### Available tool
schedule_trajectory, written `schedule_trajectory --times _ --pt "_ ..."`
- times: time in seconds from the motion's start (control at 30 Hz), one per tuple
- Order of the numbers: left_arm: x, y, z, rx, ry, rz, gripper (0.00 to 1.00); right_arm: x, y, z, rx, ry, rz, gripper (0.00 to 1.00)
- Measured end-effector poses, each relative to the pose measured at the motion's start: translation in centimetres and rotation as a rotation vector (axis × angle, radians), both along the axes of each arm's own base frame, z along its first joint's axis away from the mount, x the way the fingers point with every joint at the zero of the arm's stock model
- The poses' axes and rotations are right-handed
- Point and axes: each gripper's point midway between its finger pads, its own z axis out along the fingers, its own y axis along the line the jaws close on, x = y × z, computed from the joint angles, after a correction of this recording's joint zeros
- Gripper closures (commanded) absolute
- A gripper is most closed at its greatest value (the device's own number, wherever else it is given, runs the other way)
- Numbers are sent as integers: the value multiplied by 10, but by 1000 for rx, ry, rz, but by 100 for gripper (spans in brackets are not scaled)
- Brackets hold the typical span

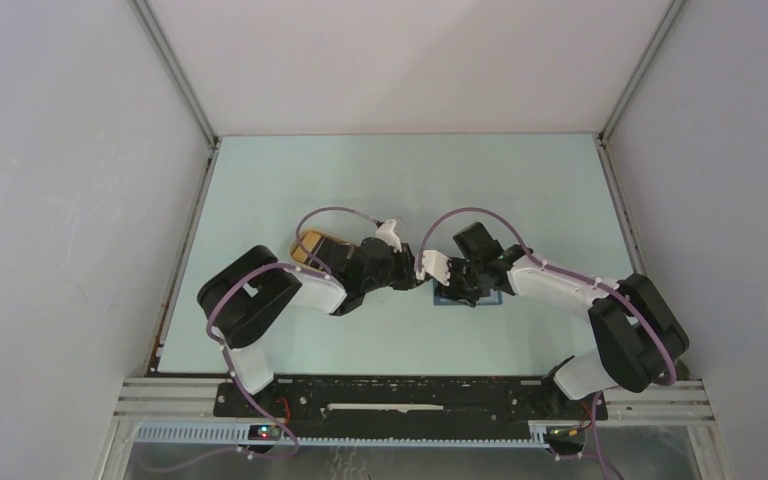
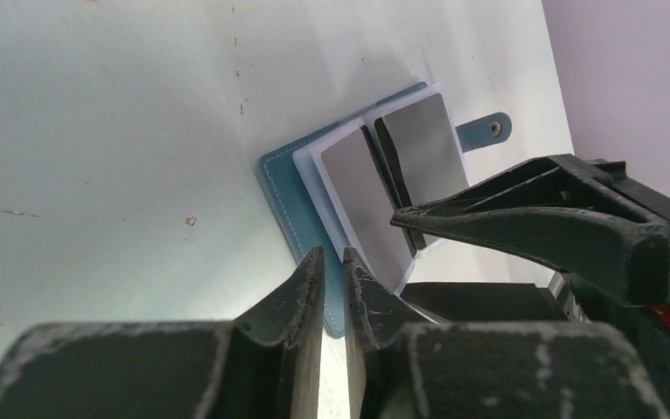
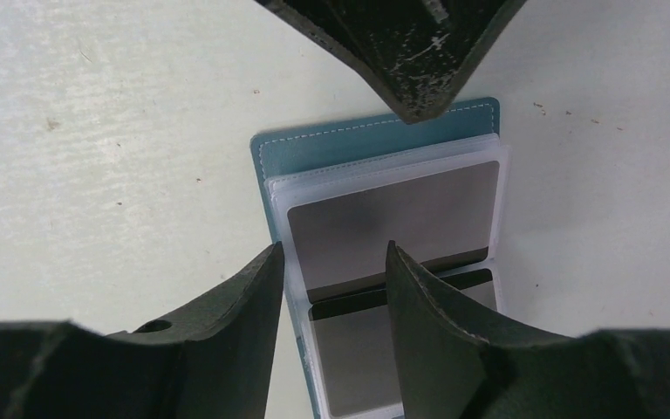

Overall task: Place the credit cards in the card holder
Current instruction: Turn over the card slot in the card holder.

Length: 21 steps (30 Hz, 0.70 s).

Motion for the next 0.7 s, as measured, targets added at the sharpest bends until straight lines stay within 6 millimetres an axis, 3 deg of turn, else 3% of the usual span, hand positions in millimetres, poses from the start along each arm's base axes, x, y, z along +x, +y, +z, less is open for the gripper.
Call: schedule_trajectory --times 0.37,0.7 --pt "-8 -3 -14 8 44 -40 82 2 -2 2 5 -3 -11 48" --pt "-3 -14 -4 -16 31 -59 81 3 -2 4 9 -8 -13 49"
